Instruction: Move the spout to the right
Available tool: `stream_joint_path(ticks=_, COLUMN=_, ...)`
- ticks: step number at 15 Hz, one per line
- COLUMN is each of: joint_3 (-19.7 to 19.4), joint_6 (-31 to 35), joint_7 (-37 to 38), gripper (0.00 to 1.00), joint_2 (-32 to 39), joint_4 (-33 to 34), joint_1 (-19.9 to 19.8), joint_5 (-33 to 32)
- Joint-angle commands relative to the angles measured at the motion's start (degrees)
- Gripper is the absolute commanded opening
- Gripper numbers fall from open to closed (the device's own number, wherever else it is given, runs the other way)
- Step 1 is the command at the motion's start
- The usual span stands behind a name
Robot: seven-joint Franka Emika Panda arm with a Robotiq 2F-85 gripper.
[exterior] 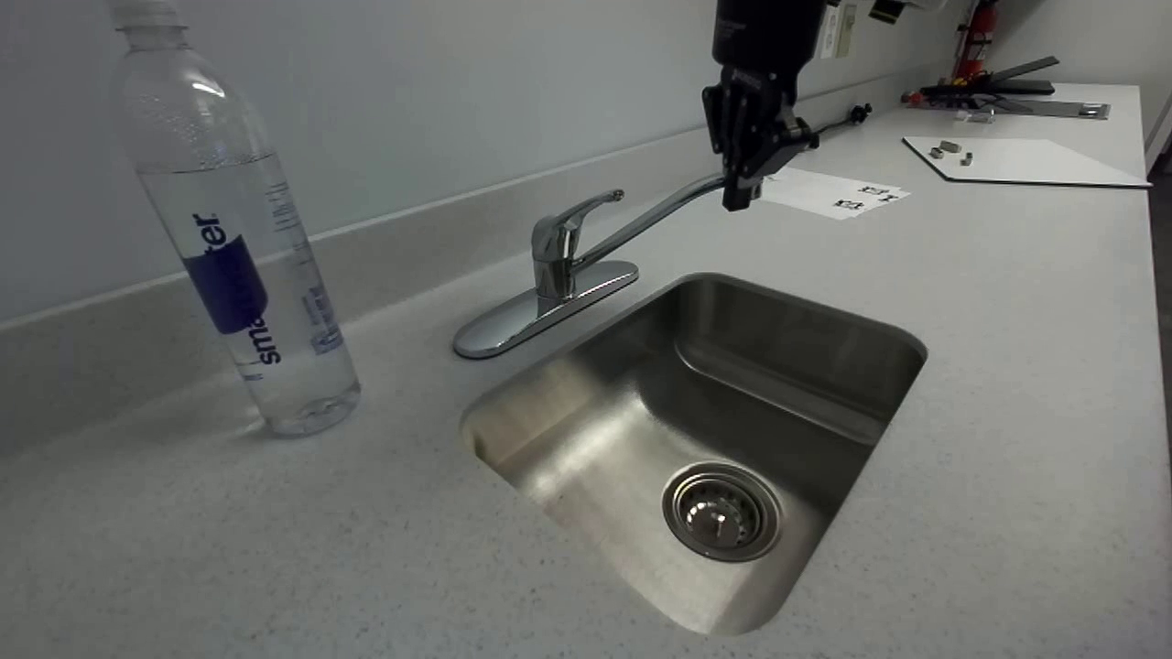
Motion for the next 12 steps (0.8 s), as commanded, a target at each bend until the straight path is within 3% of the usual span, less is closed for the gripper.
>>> stream_joint_path(ticks=1, joint_3=-2.08, joint_6=1.67, joint_7=2.26, gripper=0.00, joint_2=1.10, joint_4=-0.03, joint_1=-0.17, joint_5=-4.49)
stream_joint_path(ticks=12, joint_3=-7.12, joint_6=4.66, joint_7=1.56, gripper=0.00, joint_2=9.93, joint_4=10.21, joint_1=-2.96, joint_5=-9.58)
